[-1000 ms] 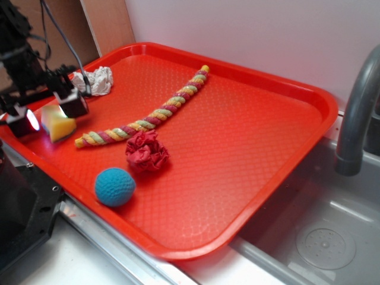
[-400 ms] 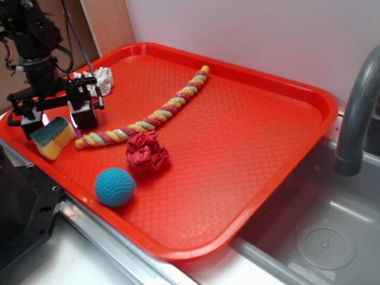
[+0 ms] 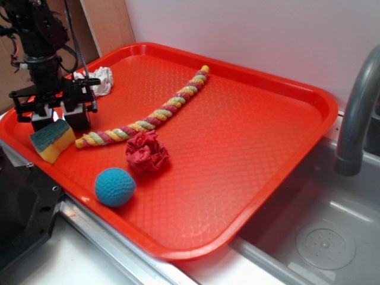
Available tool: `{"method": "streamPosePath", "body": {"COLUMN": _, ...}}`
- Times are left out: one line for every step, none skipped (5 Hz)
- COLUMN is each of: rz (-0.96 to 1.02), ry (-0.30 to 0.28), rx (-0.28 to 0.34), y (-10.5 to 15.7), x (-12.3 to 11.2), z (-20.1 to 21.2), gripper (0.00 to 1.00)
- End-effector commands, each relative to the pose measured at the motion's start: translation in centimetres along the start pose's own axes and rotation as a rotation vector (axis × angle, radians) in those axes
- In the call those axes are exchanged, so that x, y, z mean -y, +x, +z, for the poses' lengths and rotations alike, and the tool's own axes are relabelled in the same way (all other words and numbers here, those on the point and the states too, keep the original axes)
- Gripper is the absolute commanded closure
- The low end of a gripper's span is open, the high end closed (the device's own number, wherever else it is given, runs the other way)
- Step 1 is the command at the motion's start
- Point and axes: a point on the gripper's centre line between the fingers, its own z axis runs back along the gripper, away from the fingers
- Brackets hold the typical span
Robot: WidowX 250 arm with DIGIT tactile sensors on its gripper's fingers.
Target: Grab the green sponge.
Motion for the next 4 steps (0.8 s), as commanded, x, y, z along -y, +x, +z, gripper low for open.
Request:
{"method": "streamPosePath", "body": {"rz": -0.406, "ry": -0.083, "rx": 0.185, "y": 1.3, "x": -0.6, "z": 7.3, "gripper": 0.00}}
{"method": "streamPosePath", "body": {"rz": -0.623, "ry": -0.176, "rx": 0.191, "y": 1.2, "x": -0.5, "z": 8.5, "gripper": 0.00}}
{"method": "streamPosePath", "body": {"rz": -0.720, "ry": -0.156, "rx": 0.158, "y": 0.4, "x": -0.5, "z": 7.0, "gripper": 0.00}}
{"method": "streamPosePath", "body": {"rz": -0.840, "ry": -0.143, "rx": 0.165, "y": -0.4, "x": -1.0, "z": 5.1, "gripper": 0.00}}
